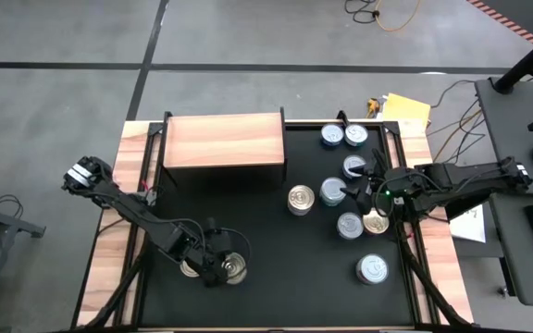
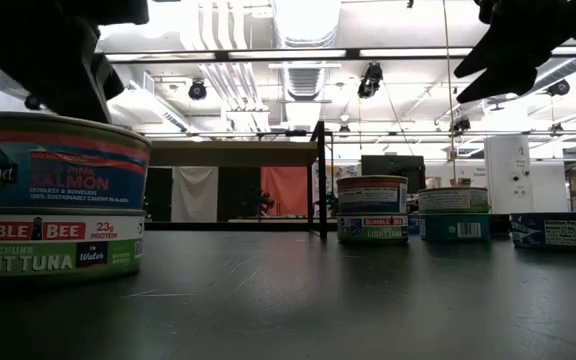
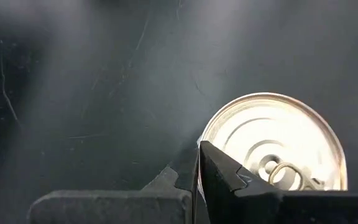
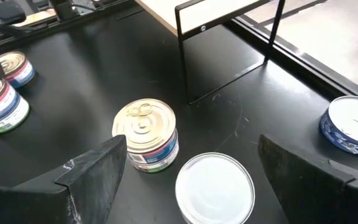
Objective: Stack canned seafood by type on shelf
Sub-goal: Put the blue/pink tuna can on the shelf
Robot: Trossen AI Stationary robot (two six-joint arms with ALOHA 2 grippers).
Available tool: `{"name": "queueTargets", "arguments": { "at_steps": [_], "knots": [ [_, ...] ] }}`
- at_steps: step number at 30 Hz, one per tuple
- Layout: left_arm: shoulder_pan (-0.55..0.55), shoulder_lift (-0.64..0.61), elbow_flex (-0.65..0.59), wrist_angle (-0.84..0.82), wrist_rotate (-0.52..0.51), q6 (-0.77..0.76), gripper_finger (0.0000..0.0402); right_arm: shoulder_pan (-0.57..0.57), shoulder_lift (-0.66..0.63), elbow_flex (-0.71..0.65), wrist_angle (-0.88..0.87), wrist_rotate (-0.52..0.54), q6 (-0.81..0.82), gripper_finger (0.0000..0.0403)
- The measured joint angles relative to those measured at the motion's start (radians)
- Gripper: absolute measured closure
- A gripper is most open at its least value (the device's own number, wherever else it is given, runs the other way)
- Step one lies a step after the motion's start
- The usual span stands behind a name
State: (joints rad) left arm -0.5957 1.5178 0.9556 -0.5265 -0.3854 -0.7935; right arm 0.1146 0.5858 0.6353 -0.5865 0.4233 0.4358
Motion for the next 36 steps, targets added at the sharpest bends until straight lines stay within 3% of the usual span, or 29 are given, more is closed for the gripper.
{"name": "queueTargets", "arguments": {
  "at_steps": [11,18,26,36],
  "knots": [
    [-0.025,0.0,0.108,-0.049,-0.062,0.149,0.0401,0.103,0.0,-0.001,0.071,0.053,0.016,0.0049],
    [-0.108,0.0,0.117,-0.053,-0.062,0.155,0.0401,0.216,0.022,-0.001,0.144,0.106,0.01,0.0049],
    [-0.219,-0.002,0.13,-0.089,-0.08,0.055,0.0401,0.307,0.14,-0.002,0.292,0.129,0.004,0.0049],
    [-0.233,0.002,0.119,-0.13,-0.115,0.032,0.0401,0.397,0.367,0.127,0.336,0.183,-0.021,0.0049]
  ]
}}
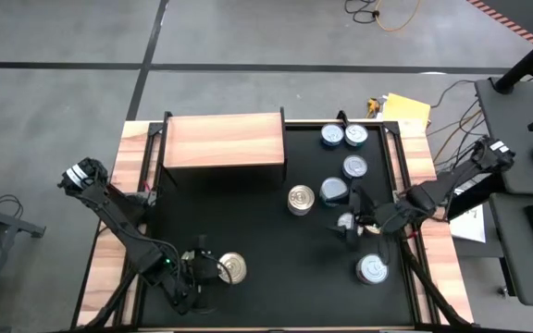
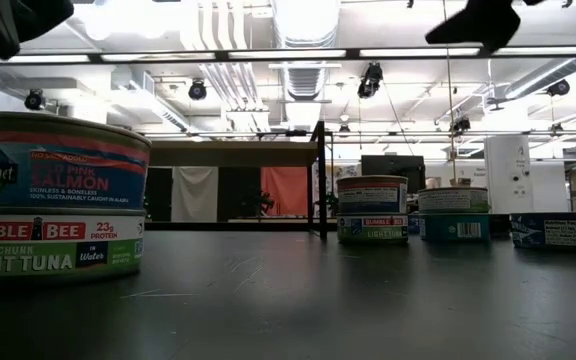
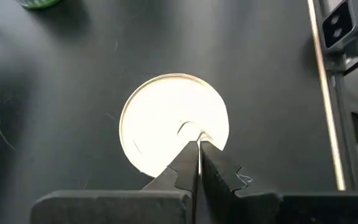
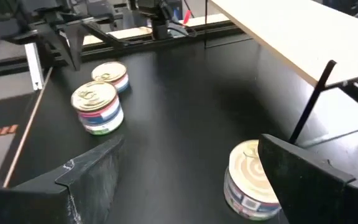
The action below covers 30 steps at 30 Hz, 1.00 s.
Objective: Stack canned seafood by type on shelf
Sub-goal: Put the blue/pink tuna can on the shelf
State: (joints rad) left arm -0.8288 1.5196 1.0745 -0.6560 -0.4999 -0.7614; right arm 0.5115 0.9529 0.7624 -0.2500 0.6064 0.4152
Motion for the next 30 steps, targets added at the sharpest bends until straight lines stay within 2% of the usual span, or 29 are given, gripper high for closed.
{"name": "queueTargets", "arguments": {
  "at_steps": [9,18,21,25,30],
  "knots": [
    [-0.012,0.0,-0.008,-0.019,-0.006,0.019,0.0401,0.063,0.212,0.163,-0.012,0.075,0.035,0.0049],
    [-0.018,0.001,-0.009,-0.04,-0.035,0.009,0.0401,0.065,0.357,0.294,-0.077,0.077,0.065,0.0049],
    [-0.021,0.001,-0.009,-0.052,-0.017,-0.04,0.0401,0.065,0.389,0.335,-0.134,0.077,0.097,0.0049],
    [-0.043,0.001,-0.009,-0.114,0.072,-0.155,0.0402,0.065,0.427,0.378,-0.189,0.077,0.123,0.0049],
    [-0.1,0.001,-0.01,-0.204,0.082,-0.317,0.0402,0.065,0.458,0.396,-0.205,0.077,0.126,0.0049]
  ]
}}
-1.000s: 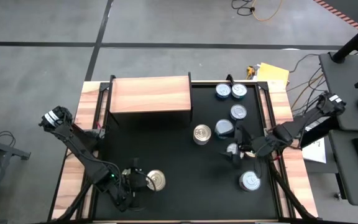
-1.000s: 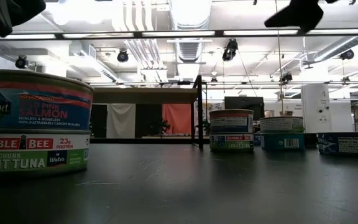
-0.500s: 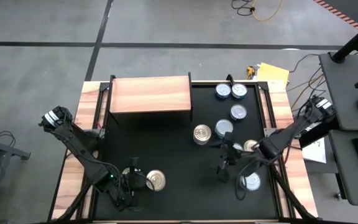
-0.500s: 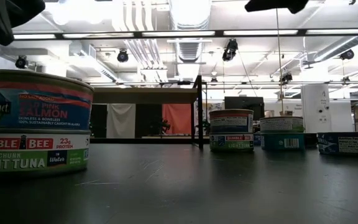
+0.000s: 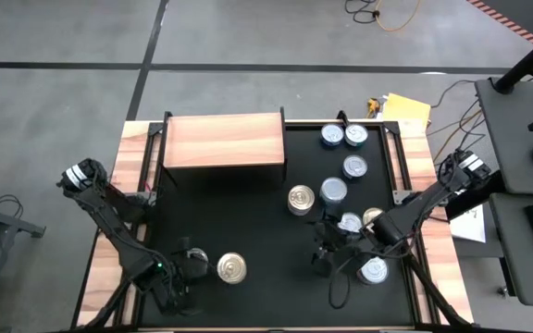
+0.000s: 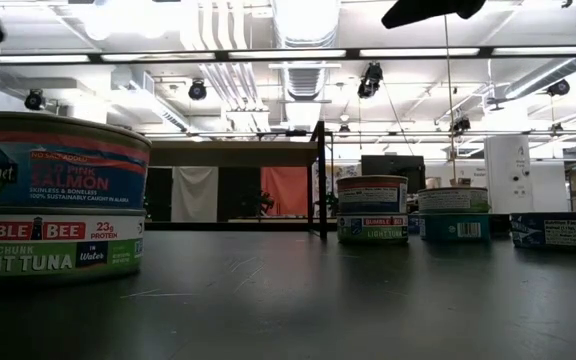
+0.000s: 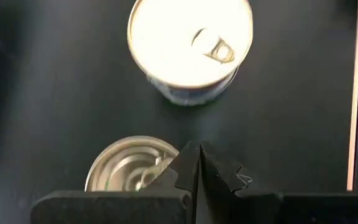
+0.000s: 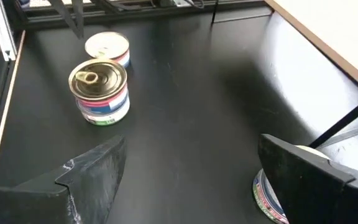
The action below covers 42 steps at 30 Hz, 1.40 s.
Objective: Stack canned seafood by type on shelf
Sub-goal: Put the blue/pink tuna can on the shelf
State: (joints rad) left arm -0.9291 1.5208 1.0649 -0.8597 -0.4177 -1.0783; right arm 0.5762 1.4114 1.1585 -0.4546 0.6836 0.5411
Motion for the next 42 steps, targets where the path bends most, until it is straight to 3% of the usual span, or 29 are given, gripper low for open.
{"name": "queueTargets", "arguments": {
  "at_steps": [5,11,16,28,42],
  "knots": [
    [-0.038,0.0,0.0,-0.002,-0.039,-0.057,0.0402,0.0,0.003,0.0,-0.014,0.0,0.0,0.0049],
    [-0.036,0.0,0.0,0.101,-0.241,0.021,0.0402,0.0,0.003,0.0,-0.014,0.0,0.001,0.0049],
    [-0.037,0.014,-0.002,0.179,-0.346,0.1,0.0402,0.0,0.003,0.0,-0.013,0.0,0.001,0.0049],
    [-0.024,0.176,-0.004,0.211,-0.347,0.072,0.0401,0.0,0.005,-0.002,-0.013,0.0,0.001,0.0049],
    [-0.033,0.18,-0.004,0.153,-0.308,-0.015,0.0402,0.0,0.005,-0.002,-0.012,0.0,0.012,0.0049]
  ]
}}
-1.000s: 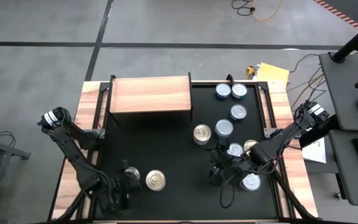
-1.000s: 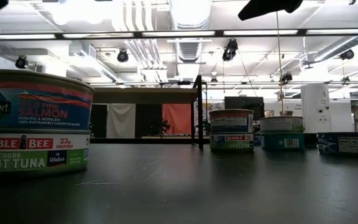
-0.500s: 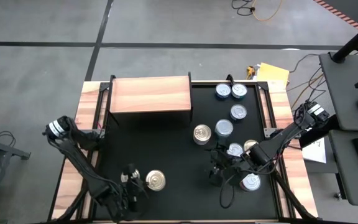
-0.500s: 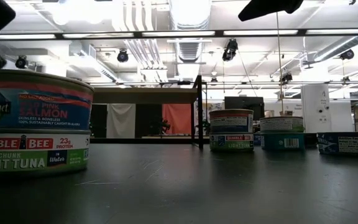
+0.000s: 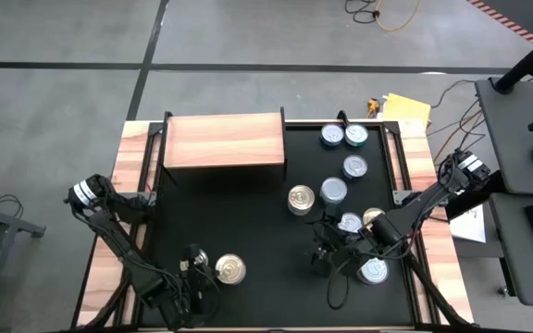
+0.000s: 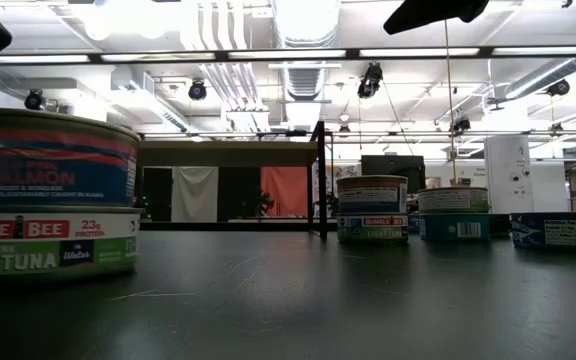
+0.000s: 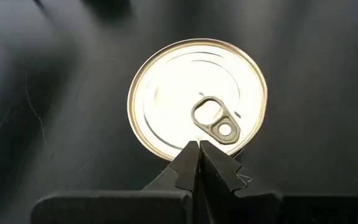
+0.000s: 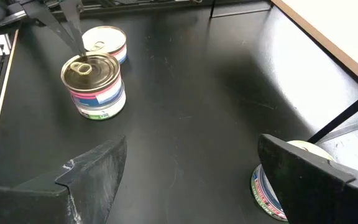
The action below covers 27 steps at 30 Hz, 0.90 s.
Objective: Stack canned seafood by type on shelf
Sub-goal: Put the blue/pink tuna can on the shelf
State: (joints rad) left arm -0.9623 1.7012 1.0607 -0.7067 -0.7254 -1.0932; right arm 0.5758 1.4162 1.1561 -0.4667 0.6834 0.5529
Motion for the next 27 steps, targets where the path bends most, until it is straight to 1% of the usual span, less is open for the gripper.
{"name": "queueTargets", "arguments": {
  "at_steps": [10,15,20,27],
  "knots": [
    [-0.011,0.0,-0.002,-0.027,0.002,-0.048,0.0401,0.0,0.0,0.0,0.0,0.0,-0.001,0.0049],
    [-0.023,0.002,-0.005,-0.049,0.033,-0.077,0.0401,0.0,0.0,0.0,0.0,0.0,-0.002,0.0049],
    [-0.023,0.002,-0.005,-0.045,0.016,-0.082,0.0401,0.0,0.0,0.0,0.0,0.0,-0.002,0.0049],
    [-0.025,0.002,-0.029,-0.055,0.017,-0.137,0.0401,0.0,0.0,0.0,0.0,0.0,-0.002,0.0049]
  ]
}}
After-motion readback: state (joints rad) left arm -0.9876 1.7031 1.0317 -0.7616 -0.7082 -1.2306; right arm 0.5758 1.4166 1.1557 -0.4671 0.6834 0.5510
